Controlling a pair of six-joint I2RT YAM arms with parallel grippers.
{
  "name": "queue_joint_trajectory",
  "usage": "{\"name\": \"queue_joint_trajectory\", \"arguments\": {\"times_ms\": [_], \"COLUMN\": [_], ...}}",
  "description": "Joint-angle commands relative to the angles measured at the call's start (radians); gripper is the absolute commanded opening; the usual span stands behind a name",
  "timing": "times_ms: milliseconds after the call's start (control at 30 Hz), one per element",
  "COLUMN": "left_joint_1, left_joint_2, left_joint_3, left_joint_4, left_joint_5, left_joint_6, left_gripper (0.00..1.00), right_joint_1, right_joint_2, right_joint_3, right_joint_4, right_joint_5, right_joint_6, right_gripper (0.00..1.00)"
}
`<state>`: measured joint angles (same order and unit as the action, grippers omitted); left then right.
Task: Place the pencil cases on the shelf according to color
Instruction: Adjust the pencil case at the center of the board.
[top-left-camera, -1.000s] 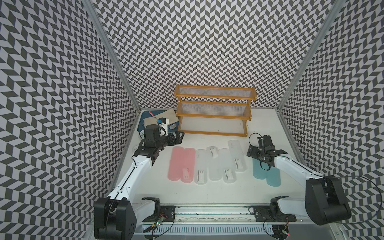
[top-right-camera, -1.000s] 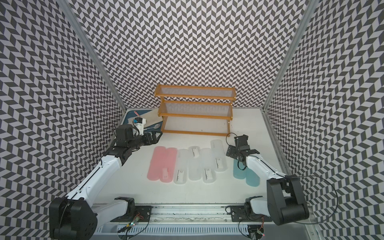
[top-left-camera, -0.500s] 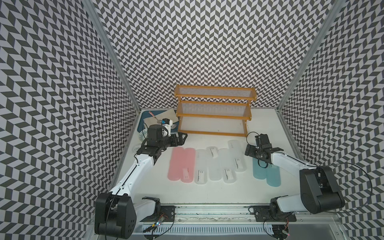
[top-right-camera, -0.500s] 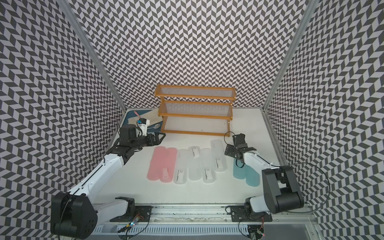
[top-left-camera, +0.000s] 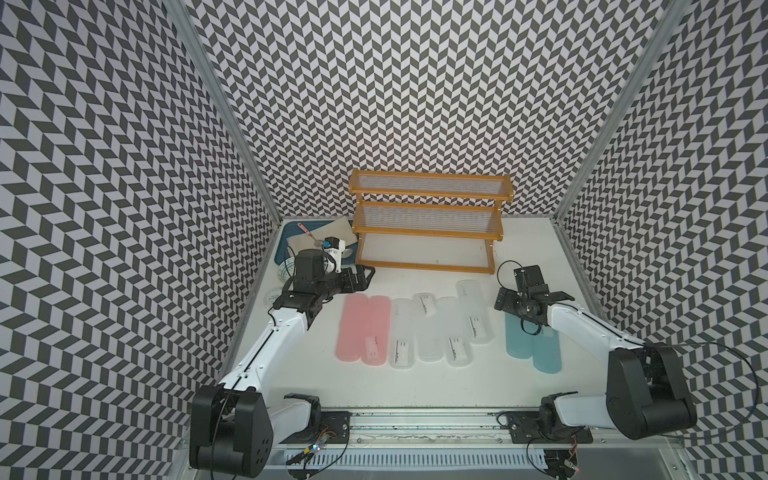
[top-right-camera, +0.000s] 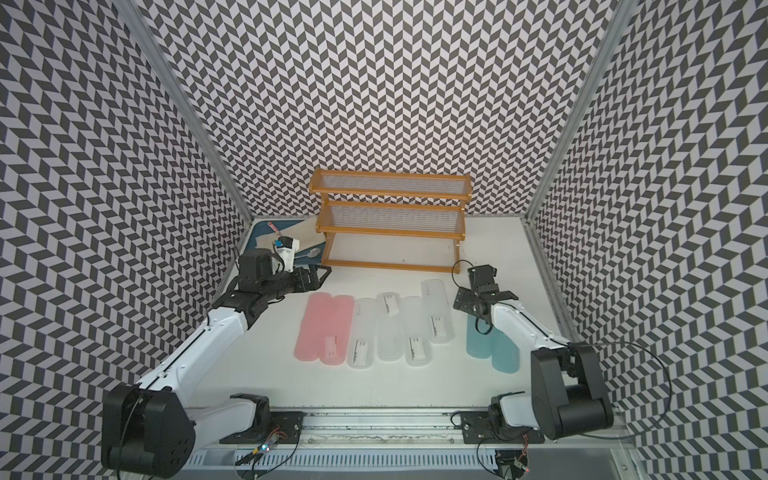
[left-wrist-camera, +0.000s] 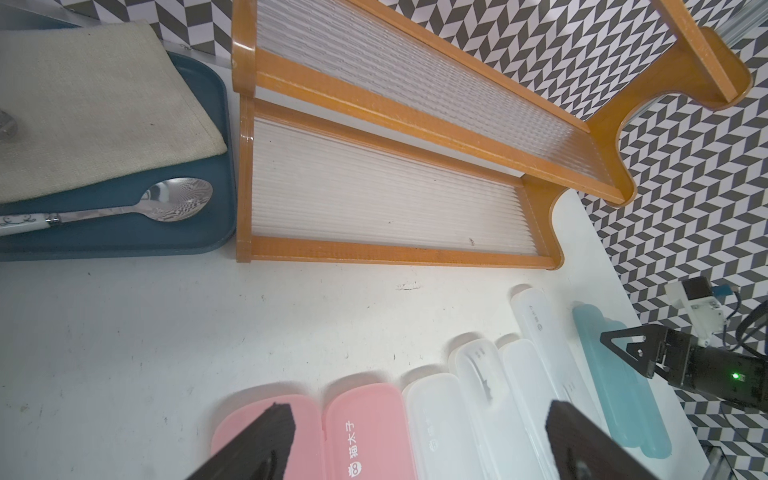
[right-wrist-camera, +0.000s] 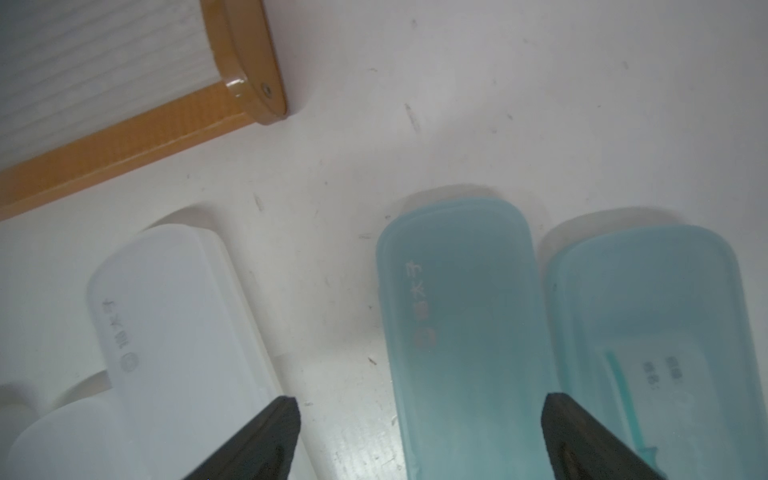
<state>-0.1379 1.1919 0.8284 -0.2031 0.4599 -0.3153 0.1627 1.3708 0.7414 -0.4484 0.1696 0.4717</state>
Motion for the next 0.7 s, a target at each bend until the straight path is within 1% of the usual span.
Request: {"name": "queue_joint_trajectory", "arguments": {"times_ms": [0,233,433,667], "left_joint_1": [-0.005,-0.011,-0.012,-0.012], "left_joint_2": [-0.02,-0.021,-0.022,-0.02], "left_joint_3": [0.011,0.004,0.007,0.007], "left_joint_4": [0.015,0.022,0.022,0.022], "left_joint_5": [0.029,0.042,0.049,0.049], "left_joint_6": [-0.007,-0.012,-0.014,-0.014], "left_gripper": [0.99,1.0,1.0,1.0], "right_joint_1": [-0.001,-0.013,-0.011,0.046], "right_joint_2": [0.008,0.035,0.095,0.099], "right_joint_3": [-0.03,-0.056,-0.06,-0.054], "right_joint_4": [-0.002,0.028,0.053,0.084], "right_joint_5": [0.027,0.049,-0.028,-0.087], "right_joint_6": [0.005,0.02,0.016,0.058], "right_gripper": [0.96,0.97,0.95,0.94]}}
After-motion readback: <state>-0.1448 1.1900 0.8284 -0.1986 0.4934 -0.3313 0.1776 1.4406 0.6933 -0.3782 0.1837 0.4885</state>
